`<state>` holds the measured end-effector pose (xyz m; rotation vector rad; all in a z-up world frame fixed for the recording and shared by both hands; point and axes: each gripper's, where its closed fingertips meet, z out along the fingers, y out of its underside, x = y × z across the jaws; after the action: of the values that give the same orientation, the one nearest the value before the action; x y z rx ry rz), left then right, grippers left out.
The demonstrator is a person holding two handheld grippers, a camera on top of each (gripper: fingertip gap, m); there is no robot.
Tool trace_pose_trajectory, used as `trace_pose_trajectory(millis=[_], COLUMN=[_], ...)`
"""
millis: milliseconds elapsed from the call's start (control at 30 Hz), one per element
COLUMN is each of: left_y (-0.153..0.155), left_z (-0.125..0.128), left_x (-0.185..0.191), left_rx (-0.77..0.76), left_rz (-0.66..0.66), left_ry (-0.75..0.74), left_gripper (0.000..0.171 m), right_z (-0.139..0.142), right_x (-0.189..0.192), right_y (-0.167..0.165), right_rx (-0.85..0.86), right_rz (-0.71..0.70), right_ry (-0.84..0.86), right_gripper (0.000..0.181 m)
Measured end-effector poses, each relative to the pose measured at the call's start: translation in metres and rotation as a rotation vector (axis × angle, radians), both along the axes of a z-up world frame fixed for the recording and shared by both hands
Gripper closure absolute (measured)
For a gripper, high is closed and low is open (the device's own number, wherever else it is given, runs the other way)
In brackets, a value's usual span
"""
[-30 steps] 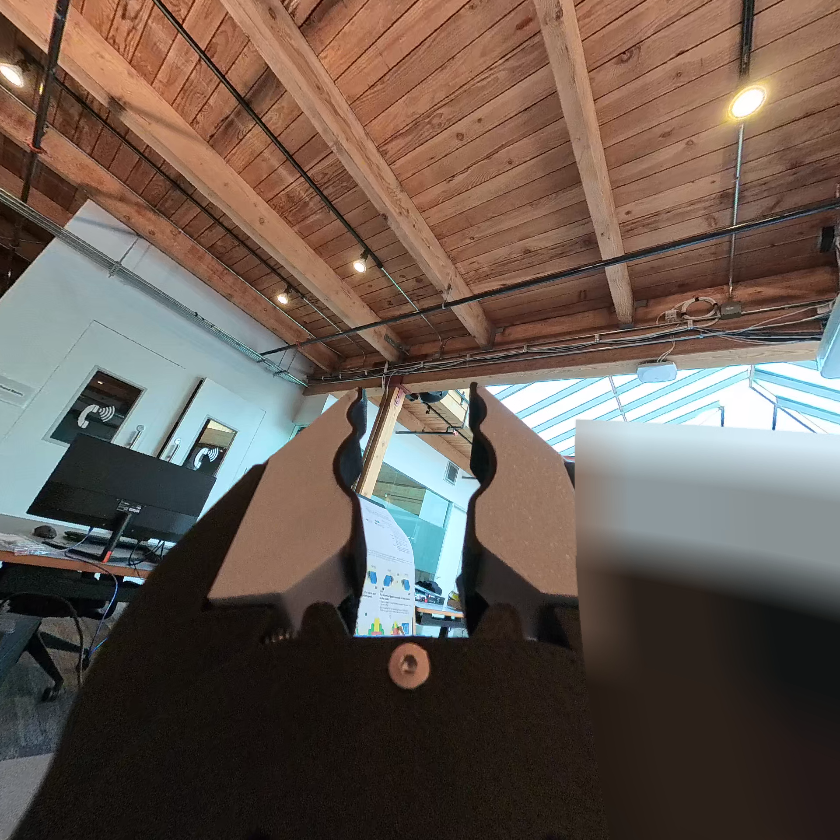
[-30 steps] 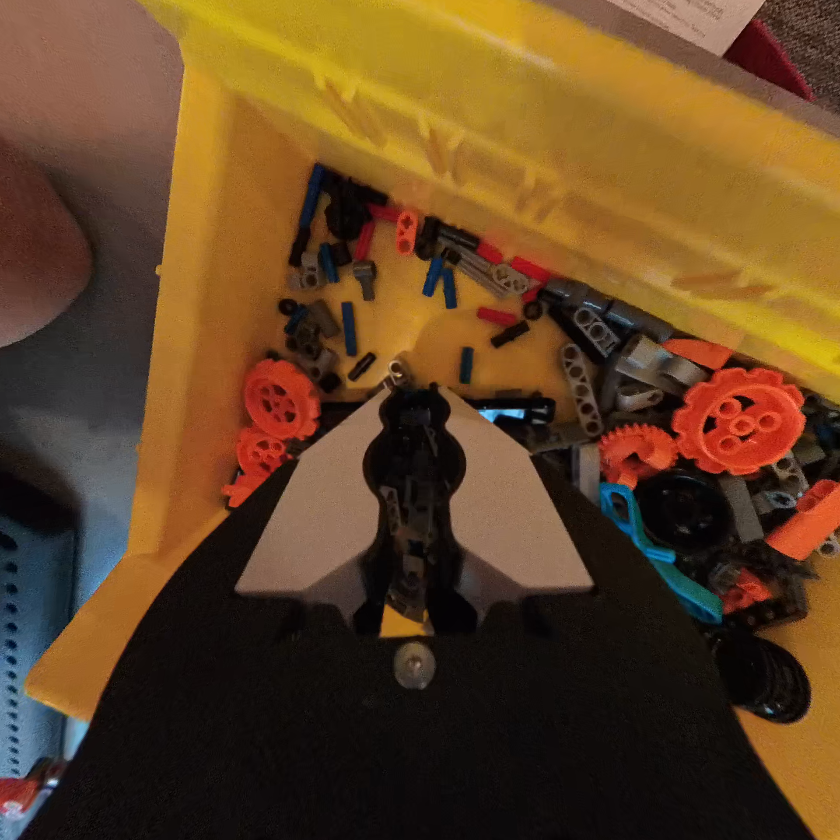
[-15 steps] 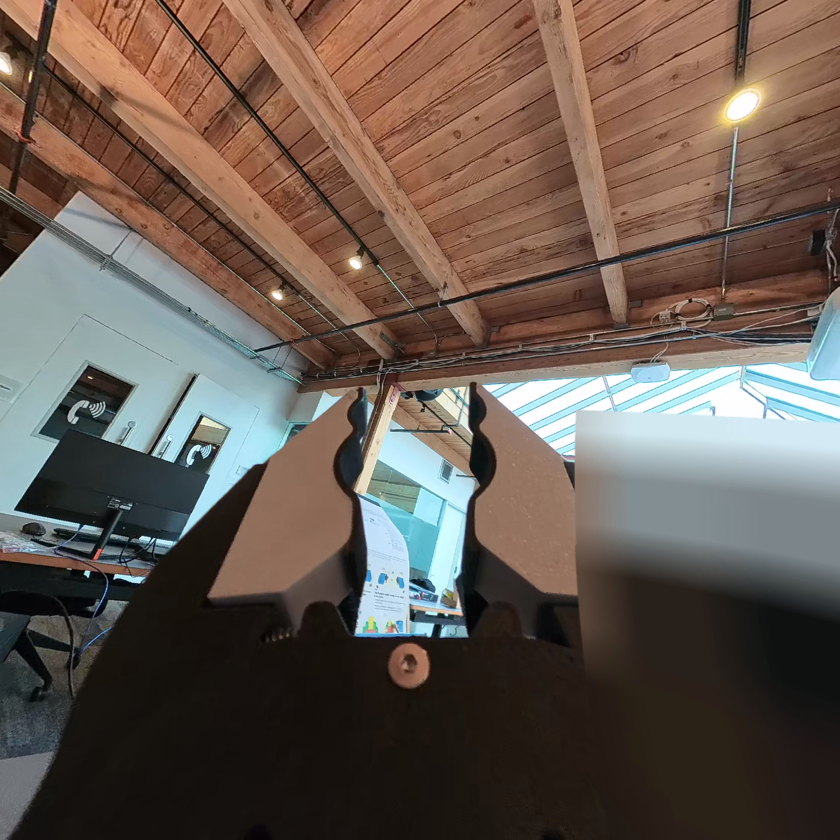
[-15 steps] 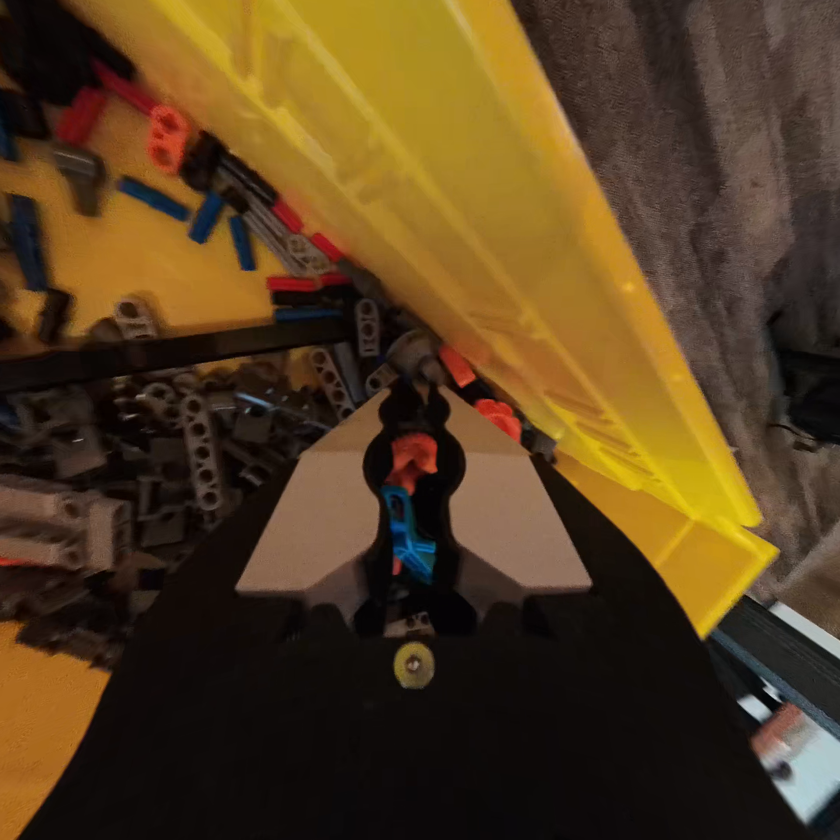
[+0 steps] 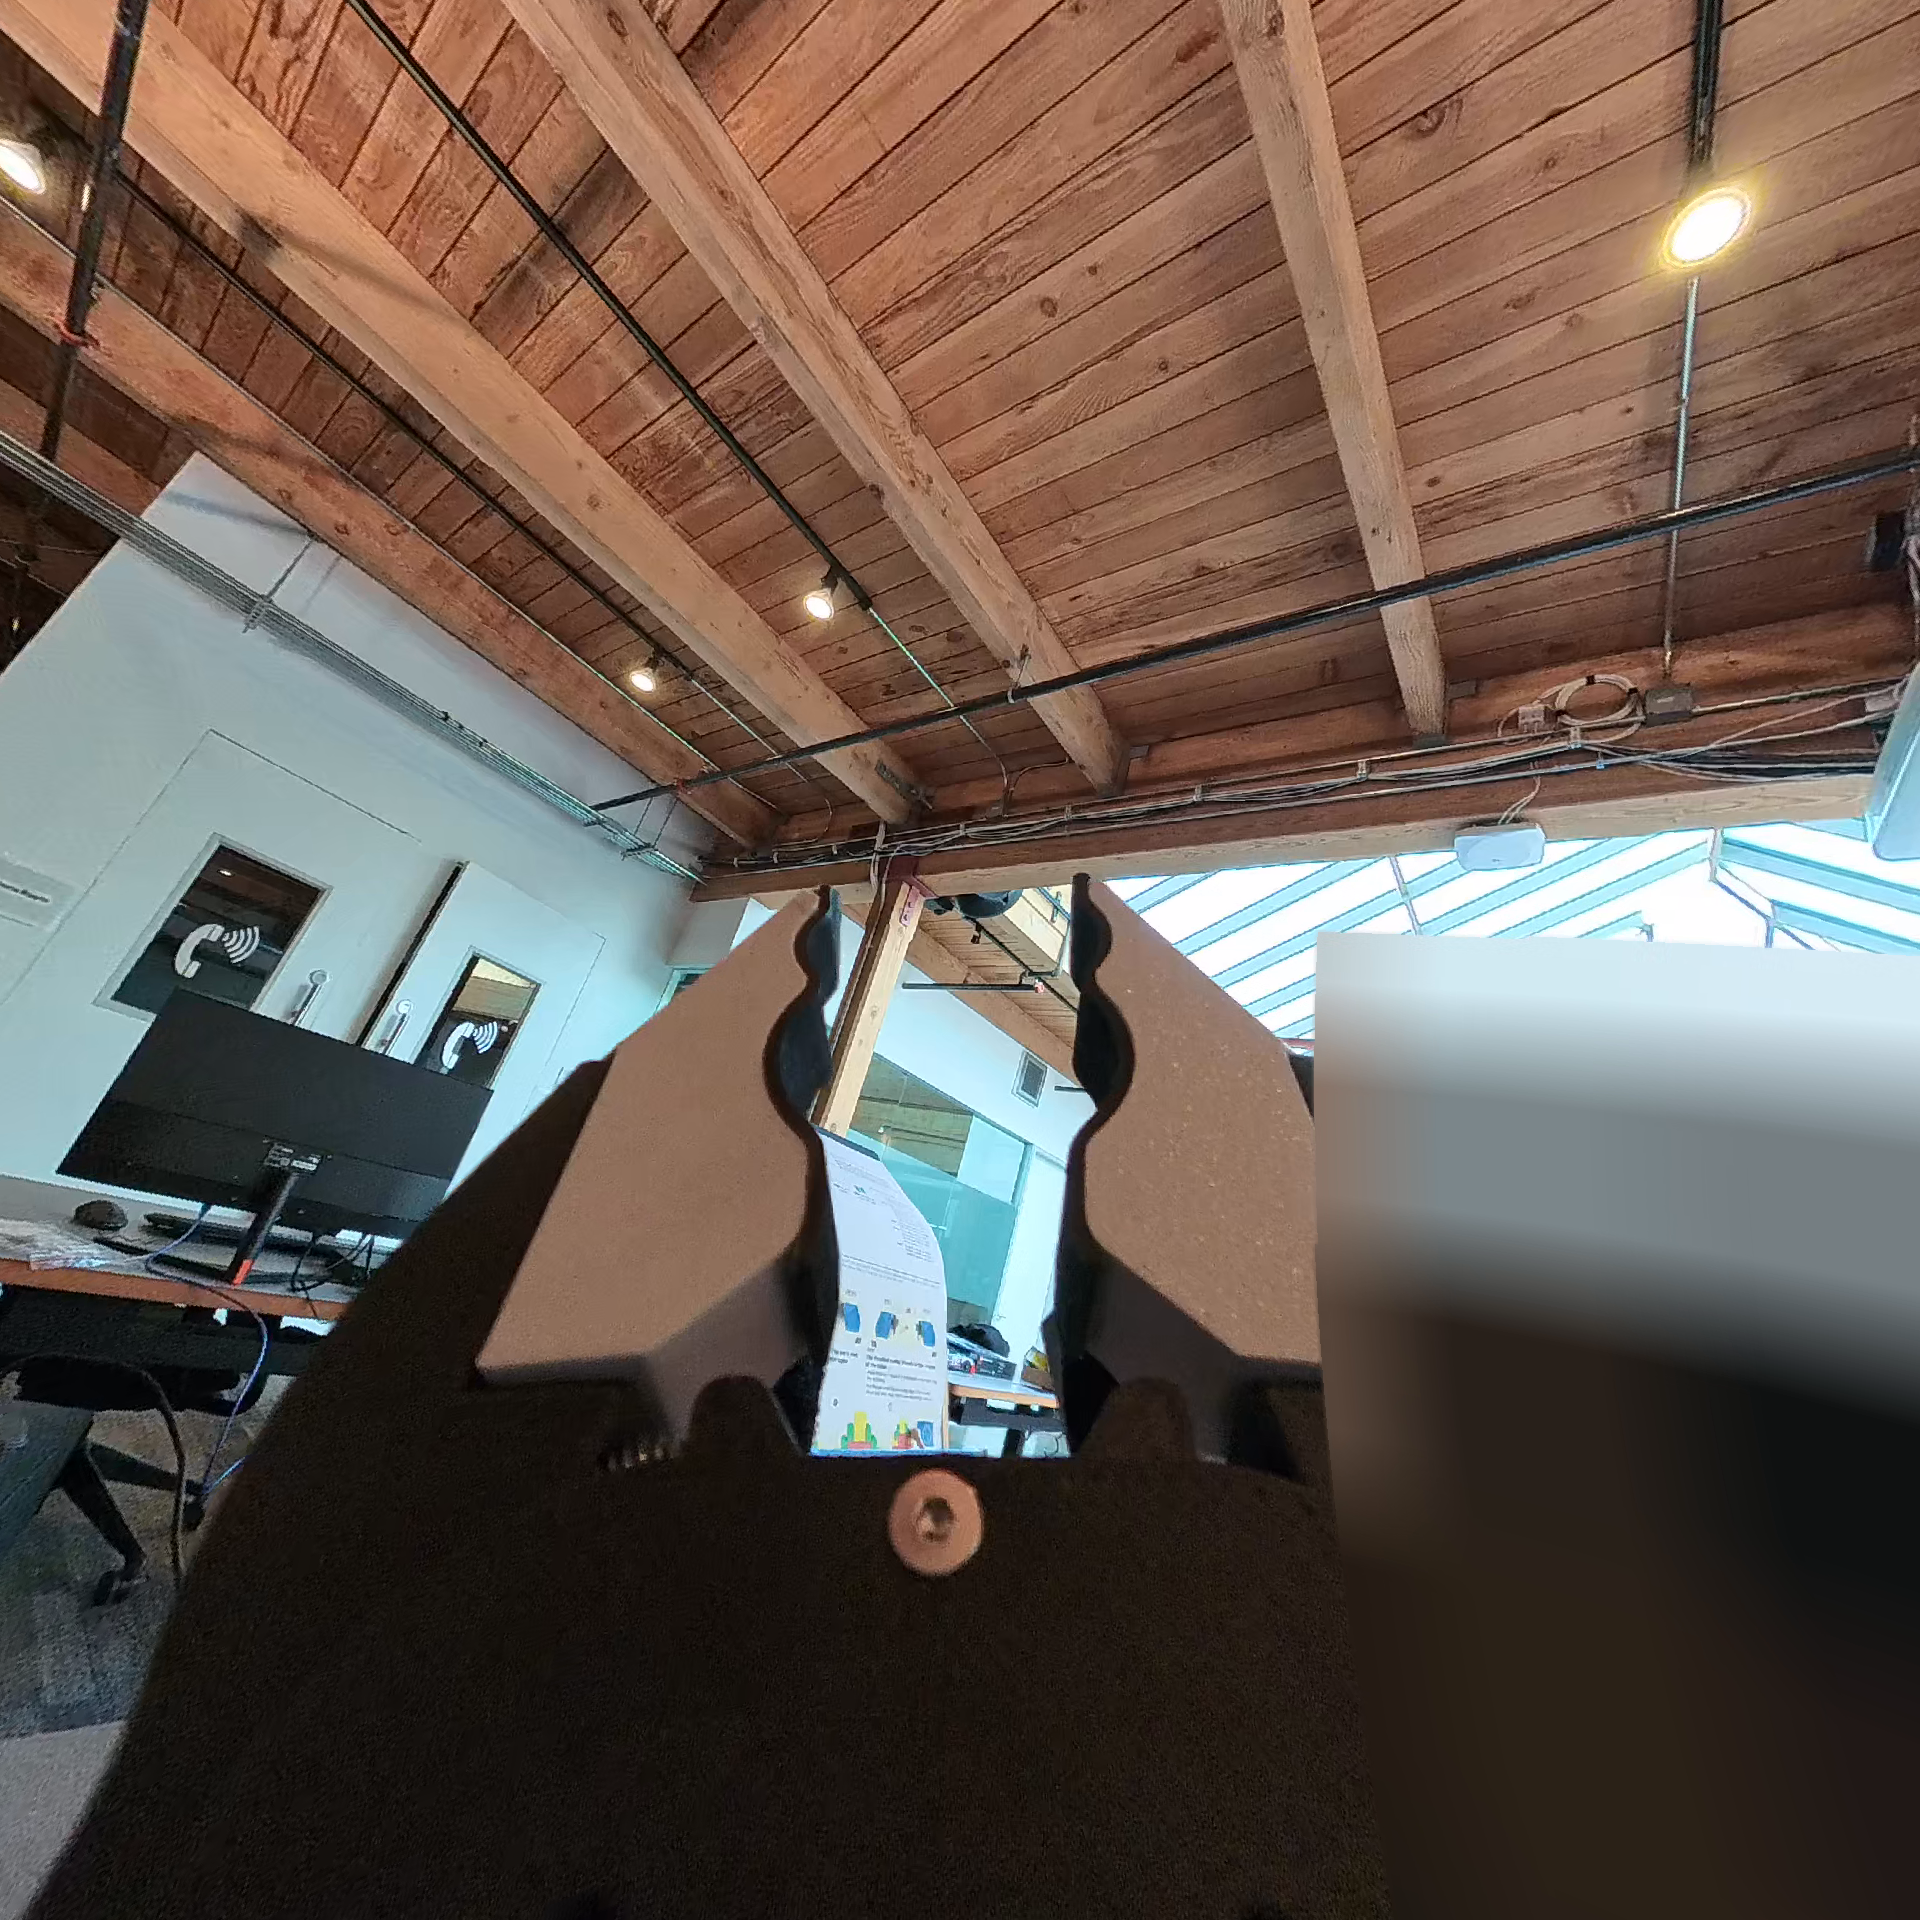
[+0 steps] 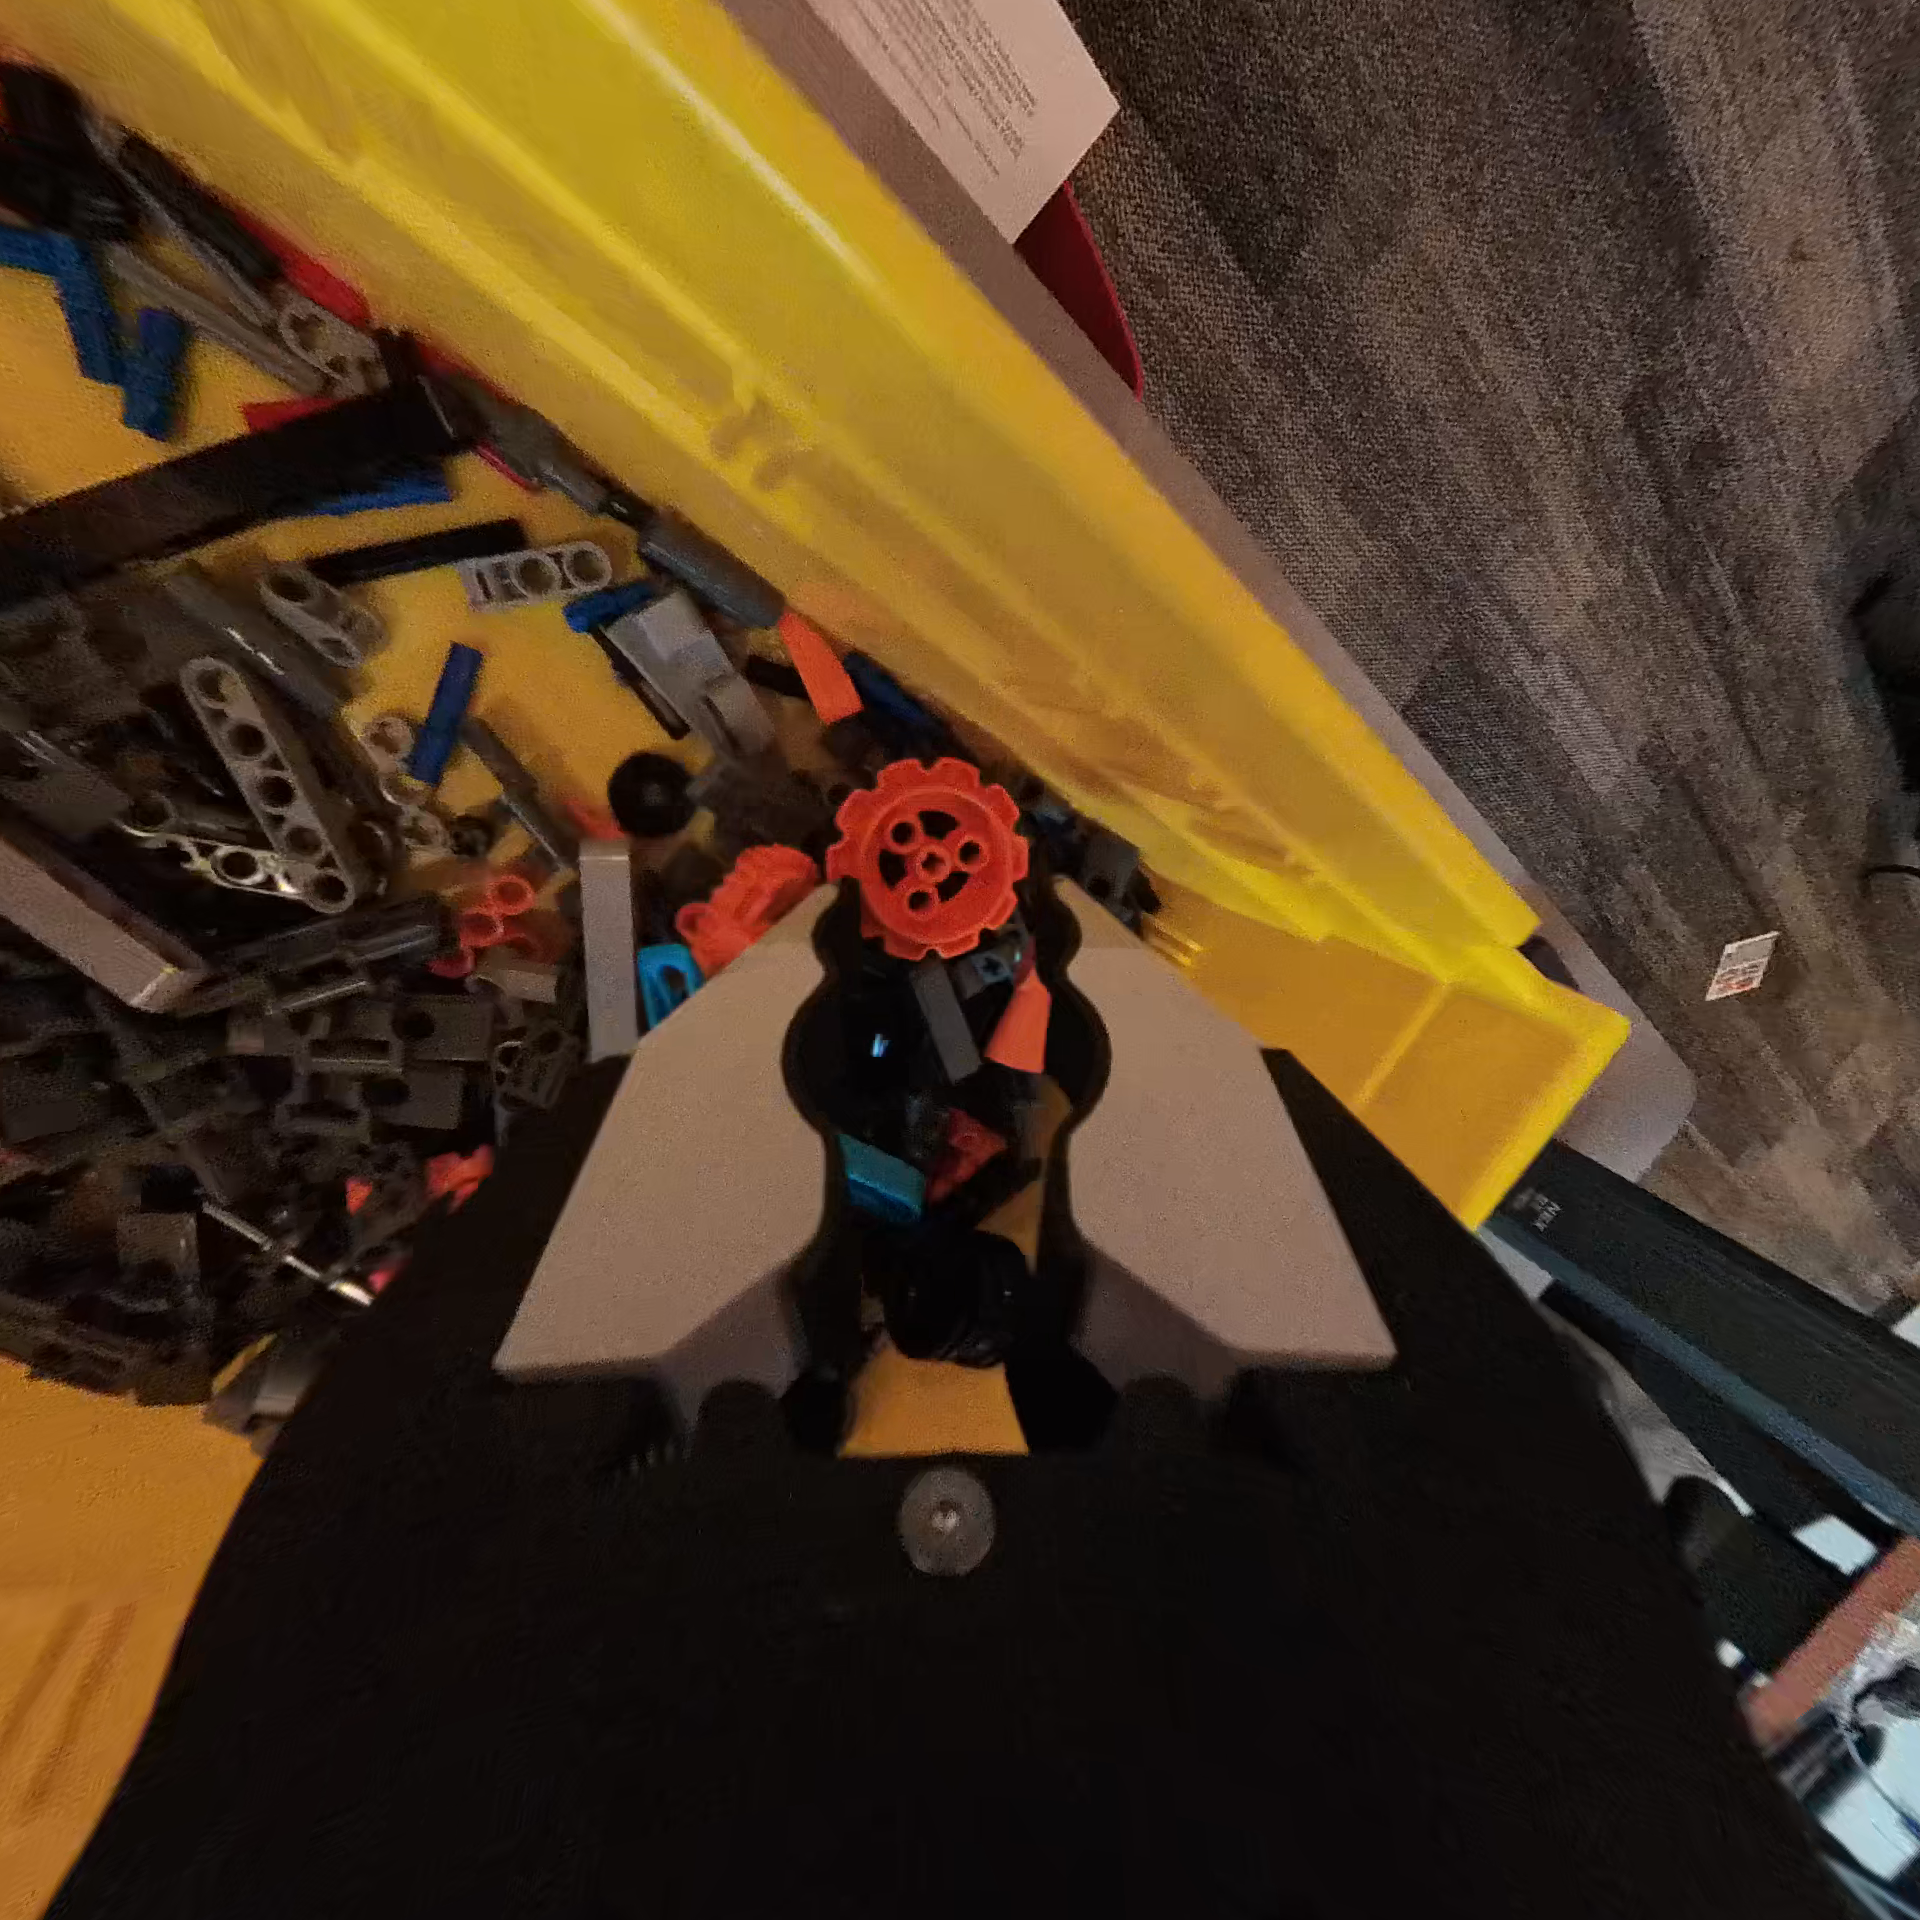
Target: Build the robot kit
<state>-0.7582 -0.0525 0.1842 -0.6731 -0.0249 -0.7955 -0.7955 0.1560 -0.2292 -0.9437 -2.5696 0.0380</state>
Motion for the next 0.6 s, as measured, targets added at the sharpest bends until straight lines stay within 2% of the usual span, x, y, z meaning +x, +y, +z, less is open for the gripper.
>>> trace_pose_trajectory(millis=[133, 233, 333, 467, 500, 600], left_y=[0.002, 0.002, 0.001, 0.002, 0.002, 0.003], left_z=[0.000, 0.000, 0.000, 0.000, 0.000, -0.001], left_x=[0.000, 0.002, 0.001, 0.001, 0.001, 0.002], left_rx=[-0.003, -0.006, -0.003, -0.005, -0.006, -0.007], left_rz=[-0.003, -0.005, 0.002, -0.001, -0.001, -0.003], left_ry=[-0.002, 0.005, 0.004, 0.002, 0.004, 0.005], left_gripper=[0.130, 0.129, 0.130, 0.130, 0.130, 0.129], right_z=[-0.005, 0.006, 0.016, -0.003, -0.007, -0.014], right_x=[0.000, 0.000, -0.001, 0.006, 0.006, 0.008], right_y=[0.005, 0.006, 0.022, 0.033, 0.032, 0.005], right_rx=[0.087, 0.082, 0.096, 0.114, 0.109, -0.035], right_rz=[0.040, 0.050, 0.000, 0.002, 0.011, 0.018], right_ry=[-0.044, -0.060, -0.060, -0.124, -0.125, -0.139], right_gripper=[0.145, 0.155, 0.155, 0.155, 0.161, 0.161])
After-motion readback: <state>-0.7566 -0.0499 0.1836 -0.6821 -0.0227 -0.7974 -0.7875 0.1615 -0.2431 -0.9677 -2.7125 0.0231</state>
